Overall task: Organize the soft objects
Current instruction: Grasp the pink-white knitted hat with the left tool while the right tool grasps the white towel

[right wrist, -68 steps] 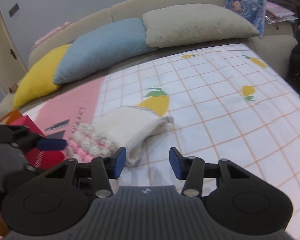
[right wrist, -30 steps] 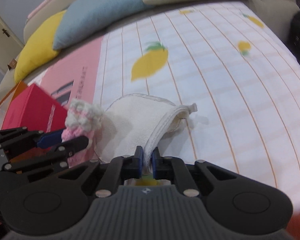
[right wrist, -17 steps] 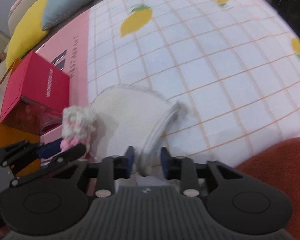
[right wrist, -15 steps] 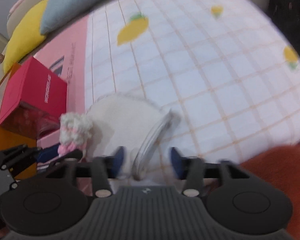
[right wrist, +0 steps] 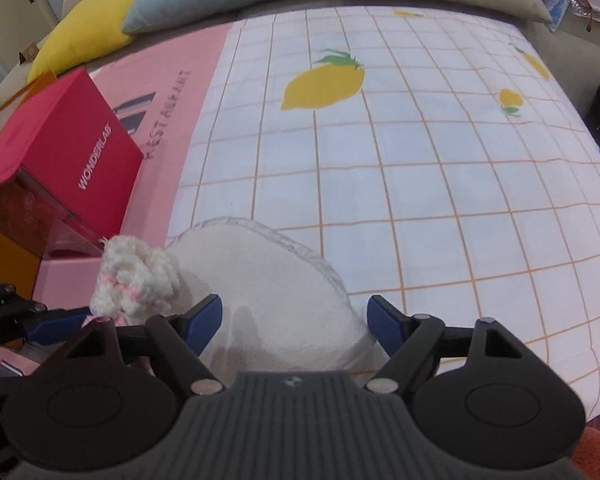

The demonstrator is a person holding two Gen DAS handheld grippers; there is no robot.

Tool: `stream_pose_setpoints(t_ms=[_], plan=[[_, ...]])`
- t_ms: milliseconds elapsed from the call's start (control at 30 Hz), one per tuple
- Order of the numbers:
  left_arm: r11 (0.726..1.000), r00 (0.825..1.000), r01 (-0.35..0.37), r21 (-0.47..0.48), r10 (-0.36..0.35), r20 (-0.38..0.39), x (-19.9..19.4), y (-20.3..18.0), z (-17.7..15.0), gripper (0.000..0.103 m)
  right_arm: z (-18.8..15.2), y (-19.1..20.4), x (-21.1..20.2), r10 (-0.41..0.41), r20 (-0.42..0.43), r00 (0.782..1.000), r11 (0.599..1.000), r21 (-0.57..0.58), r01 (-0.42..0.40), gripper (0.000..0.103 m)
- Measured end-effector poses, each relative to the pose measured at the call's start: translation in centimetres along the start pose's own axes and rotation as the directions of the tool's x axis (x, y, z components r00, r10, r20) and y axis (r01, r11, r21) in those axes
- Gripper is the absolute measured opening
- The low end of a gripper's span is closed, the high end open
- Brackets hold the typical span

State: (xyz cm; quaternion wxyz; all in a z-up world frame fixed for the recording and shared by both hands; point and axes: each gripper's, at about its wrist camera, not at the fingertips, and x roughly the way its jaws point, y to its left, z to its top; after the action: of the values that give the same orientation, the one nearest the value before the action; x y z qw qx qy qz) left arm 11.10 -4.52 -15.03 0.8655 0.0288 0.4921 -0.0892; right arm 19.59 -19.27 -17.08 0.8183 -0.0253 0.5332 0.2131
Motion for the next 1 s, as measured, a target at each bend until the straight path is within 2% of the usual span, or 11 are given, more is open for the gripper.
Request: stream_pose_setpoints(t_ms=[100, 167, 200, 267, 367, 600, 800, 1000], plan=[[1.000, 1.000, 0.010, -0.003, -0.010, -0.005, 0.2, 0.0, 0.0, 0.026, -0.1, 0.6, 0.2, 0.002, -0.012, 1.000, 1.000, -0.031, -0.002, 0.073], [1.000, 1.000, 0.020, -0.009, -0.020, -0.009, 0.4, 0.1, 0.0, 0.026, -0.4, 1.3, 0.3, 0.015, -0.034, 0.999, 0.998, -0.064, -0.017, 0.053], [1.000, 1.000, 0.026, -0.014, -0.026, -0.009, 0.5, 0.2, 0.0, 0.026, -0.5, 1.7, 0.3, 0.026, -0.042, 0.999, 0.996, -0.085, -0.030, 0.052], [1.000, 0.999, 0.029, -0.007, -0.029, -0.017, 0.7, 0.2, -0.2, 0.026, -0.6, 2.6, 0.1, 0.032, -0.044, 0.999, 0.991, -0.132, -0.037, 0.035], [1.000, 0.999, 0.027, 0.003, -0.027, -0.017, 0.7, 0.0, -0.2, 0.026, -0.7, 3.0, 0.1, 0.043, -0.044, 0.998, 0.986, -0.156, -0.050, 0.022], [0.999, 0.999, 0.032, -0.009, -0.032, -0.007, 0.3, 0.2, -0.2, 0.026, -0.8, 3.4, -0.9, 0.061, -0.009, 0.998, 0.981, -0.182, -0.062, 0.016], [0.999, 0.997, 0.034, -0.028, -0.032, 0.069, -2.0, 0.7, -0.1, 0.025, -0.8, 3.3, -3.6, 0.022, 0.076, 0.997, 0.985, -0.173, -0.009, 0.015], [0.998, 0.986, 0.049, -0.044, -0.041, 0.159, -5.5, 1.0, 0.6, 0.025, -0.4, 2.8, -7.1, -0.019, 0.167, 0.986, 0.994, -0.107, 0.037, 0.015]])
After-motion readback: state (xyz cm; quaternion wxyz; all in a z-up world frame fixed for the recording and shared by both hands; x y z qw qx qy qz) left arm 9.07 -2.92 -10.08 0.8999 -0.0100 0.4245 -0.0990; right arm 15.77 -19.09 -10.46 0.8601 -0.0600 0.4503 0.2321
